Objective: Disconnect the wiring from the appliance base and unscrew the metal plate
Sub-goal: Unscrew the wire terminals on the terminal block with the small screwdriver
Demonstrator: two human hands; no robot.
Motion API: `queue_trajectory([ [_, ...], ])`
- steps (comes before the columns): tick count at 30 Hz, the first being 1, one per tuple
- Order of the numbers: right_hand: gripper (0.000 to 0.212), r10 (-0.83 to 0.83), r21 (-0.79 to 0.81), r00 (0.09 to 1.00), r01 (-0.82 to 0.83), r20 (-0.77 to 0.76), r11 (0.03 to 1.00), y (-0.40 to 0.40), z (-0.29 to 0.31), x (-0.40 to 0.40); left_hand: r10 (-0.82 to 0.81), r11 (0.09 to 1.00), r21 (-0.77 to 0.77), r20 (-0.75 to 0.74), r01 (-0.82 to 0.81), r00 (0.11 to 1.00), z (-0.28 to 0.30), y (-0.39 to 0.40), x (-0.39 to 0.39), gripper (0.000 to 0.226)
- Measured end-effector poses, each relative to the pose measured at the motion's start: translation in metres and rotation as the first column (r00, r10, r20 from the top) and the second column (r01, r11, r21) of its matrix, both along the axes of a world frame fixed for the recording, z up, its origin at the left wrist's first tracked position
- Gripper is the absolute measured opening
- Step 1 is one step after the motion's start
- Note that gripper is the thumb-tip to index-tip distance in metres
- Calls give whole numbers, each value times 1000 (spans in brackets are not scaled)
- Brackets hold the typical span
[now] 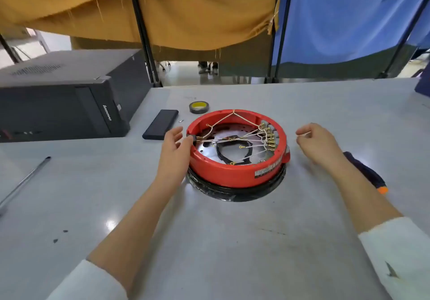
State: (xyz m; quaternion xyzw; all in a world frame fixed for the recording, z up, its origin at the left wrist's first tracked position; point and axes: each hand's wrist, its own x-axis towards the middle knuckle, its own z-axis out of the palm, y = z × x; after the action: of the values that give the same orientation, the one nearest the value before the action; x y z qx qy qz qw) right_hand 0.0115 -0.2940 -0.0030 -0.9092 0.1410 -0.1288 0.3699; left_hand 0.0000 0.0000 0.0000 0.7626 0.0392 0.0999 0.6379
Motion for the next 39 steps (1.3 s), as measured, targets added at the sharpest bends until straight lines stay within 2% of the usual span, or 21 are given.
queue_trajectory([
  [4, 35, -92, -285, 996, 88, 0, 954, 0, -21, -1, -67, 996, -68, -20, 66, 998, -10, -5, 0, 33],
  [6, 41, -108, -356, 994, 100, -3, 929, 2, -24, -5, -82, 995, -68, -39, 79, 996, -12, -3, 2, 33],
  [10, 42, -153, -387, 987, 123, -47, 914, 2, -20, -12, -106, 994, -40, -64, 104, 992, -12, 6, 6, 38],
  [15, 29, -178, -447, 966, 79, -185, 891, 1, -12, -15, -104, 995, -18, -82, 103, 991, -12, 9, 3, 47],
  [19, 31, -198, -422, 967, 114, -159, 899, 1, -10, -17, -99, 995, -5, -81, 99, 992, -12, 11, 2, 40],
  [24, 29, -235, -496, 965, 148, -118, 856, -3, -16, -17, -74, 997, 21, -87, 76, 993, -10, 10, 0, 40],
  [31, 38, -134, -390, 979, 64, -154, 919, -11, -16, -7, -81, 993, 77, -130, 91, 988, -4, 11, -4, 40],
  [33, 29, -63, -280, 991, 27, -120, 960, -14, -14, -8, -84, 991, 94, -143, 98, 986, -2, 14, -4, 41],
  [35, 20, 5, 14, 1000, -5, -11, 1000, -15, -13, -8, -87, 989, 105, -156, 104, 984, 1, 18, -4, 43],
  [36, 23, 16, 222, 999, -26, 49, 975, -13, -9, -9, -92, 988, 110, -163, 111, 982, 2, 20, -4, 45],
  [37, 27, 26, 429, 994, -70, 108, 901, -10, -4, -11, -98, 987, 112, -166, 118, 981, 3, 22, -3, 46],
  [38, 30, 39, 576, 983, -137, 179, 806, -6, 2, -12, -100, 987, 106, -163, 119, 982, 4, 23, -3, 48],
  [39, 32, 60, 647, 966, -213, 251, 732, -3, 8, -14, -96, 990, 89, -153, 111, 983, 4, 25, -2, 47],
])
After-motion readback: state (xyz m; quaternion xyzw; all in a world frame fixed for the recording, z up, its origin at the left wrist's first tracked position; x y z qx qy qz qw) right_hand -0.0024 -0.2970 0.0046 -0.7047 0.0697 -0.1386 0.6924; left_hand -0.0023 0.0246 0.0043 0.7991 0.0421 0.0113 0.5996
